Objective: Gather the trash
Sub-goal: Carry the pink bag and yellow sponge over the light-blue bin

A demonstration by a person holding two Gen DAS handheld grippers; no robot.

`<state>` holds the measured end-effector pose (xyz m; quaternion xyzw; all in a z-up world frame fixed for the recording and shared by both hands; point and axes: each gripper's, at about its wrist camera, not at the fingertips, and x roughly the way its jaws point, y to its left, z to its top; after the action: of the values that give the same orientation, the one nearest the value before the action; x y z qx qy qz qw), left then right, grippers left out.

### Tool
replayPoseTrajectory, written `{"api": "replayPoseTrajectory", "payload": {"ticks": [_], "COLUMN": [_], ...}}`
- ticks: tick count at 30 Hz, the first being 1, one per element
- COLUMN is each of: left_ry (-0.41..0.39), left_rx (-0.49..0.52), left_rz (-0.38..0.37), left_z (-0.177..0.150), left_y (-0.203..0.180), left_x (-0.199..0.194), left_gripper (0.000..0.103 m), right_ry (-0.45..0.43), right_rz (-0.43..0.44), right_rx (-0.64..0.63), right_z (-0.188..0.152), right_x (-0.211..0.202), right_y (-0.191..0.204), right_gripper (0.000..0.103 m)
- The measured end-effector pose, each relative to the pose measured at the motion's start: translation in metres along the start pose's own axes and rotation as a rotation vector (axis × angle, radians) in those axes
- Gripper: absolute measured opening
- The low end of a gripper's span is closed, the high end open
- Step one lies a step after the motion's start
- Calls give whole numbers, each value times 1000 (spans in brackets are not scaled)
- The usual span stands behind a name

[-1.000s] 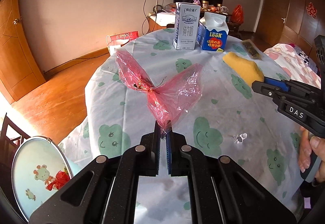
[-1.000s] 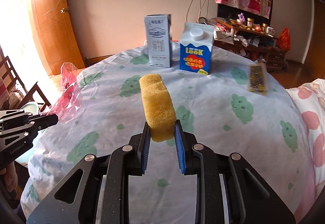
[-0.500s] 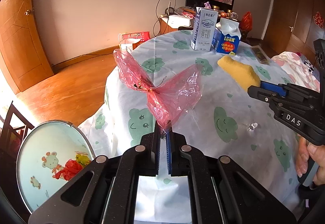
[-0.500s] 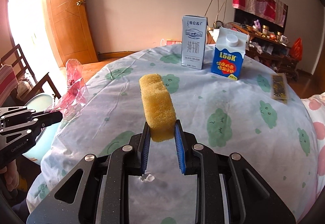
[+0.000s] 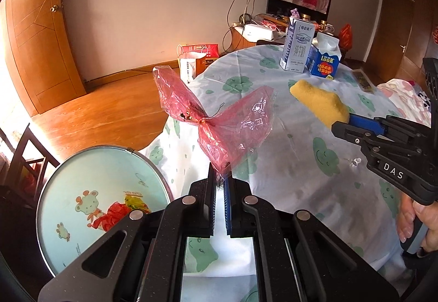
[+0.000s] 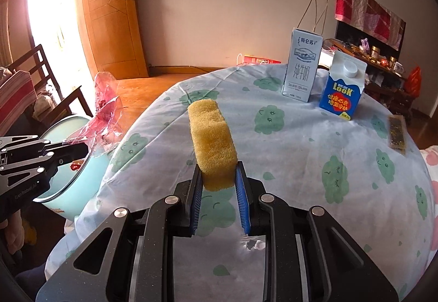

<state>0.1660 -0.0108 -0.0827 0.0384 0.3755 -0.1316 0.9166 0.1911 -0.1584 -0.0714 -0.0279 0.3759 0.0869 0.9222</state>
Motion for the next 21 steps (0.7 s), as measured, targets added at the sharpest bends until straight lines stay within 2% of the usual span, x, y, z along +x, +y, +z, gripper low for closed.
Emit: {"api": "replayPoseTrajectory", "payload": {"ticks": [21], "left_ry": [-12], "left_rx": [-73], "left_rz": [77], "left_z": [-21], "left_y": [51], "left_x": [-25], "left_gripper": [5], "right_ry": [2], "right_rz": [65], "right_rx": [-109], "right_z": [11], "right_x": [12], "right_y": [59], "right_gripper": [24]}}
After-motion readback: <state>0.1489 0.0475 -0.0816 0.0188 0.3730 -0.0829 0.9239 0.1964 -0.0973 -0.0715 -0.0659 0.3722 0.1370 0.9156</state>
